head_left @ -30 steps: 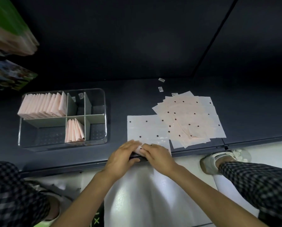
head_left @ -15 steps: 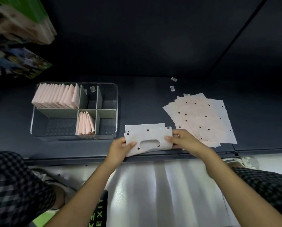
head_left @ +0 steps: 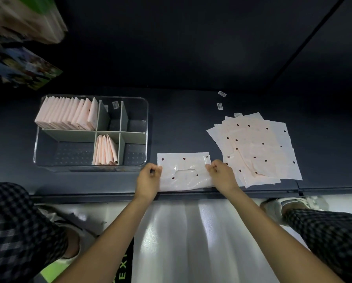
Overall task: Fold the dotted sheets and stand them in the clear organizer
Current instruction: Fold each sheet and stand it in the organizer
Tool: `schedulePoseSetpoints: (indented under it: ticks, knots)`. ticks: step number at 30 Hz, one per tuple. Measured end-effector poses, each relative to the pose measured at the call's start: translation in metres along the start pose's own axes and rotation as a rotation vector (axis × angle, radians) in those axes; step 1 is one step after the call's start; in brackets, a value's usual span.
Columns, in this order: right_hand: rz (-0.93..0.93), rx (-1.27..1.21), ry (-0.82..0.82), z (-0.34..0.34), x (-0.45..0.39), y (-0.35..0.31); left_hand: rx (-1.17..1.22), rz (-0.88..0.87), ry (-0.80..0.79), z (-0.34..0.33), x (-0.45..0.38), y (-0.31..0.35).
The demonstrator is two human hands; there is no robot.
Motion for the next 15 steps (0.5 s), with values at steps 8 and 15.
schedulePoseSetpoints:
  ticks: [8, 15]
  knots:
    - [-0.056, 0.022, -0.005, 0.001, -0.006, -0.001, -0.325, -0.268, 0.026, -0.013, 0.025, 0.019]
    - [-0.064, 0.069, -0.042, 0.003, -0.012, -0.003, -0.908, -0.712, -0.188, -0.023, 0.05, -0.002]
Point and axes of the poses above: each hand's wrist, its own x-axis away from the middle knuckle, its own z-axis out of the back of the hand, y = z × x, the point moved 1 cm from there along -x, towards the middle knuckle, and after that the axes turned 2 degrees about -z, right-handed, at the moved point
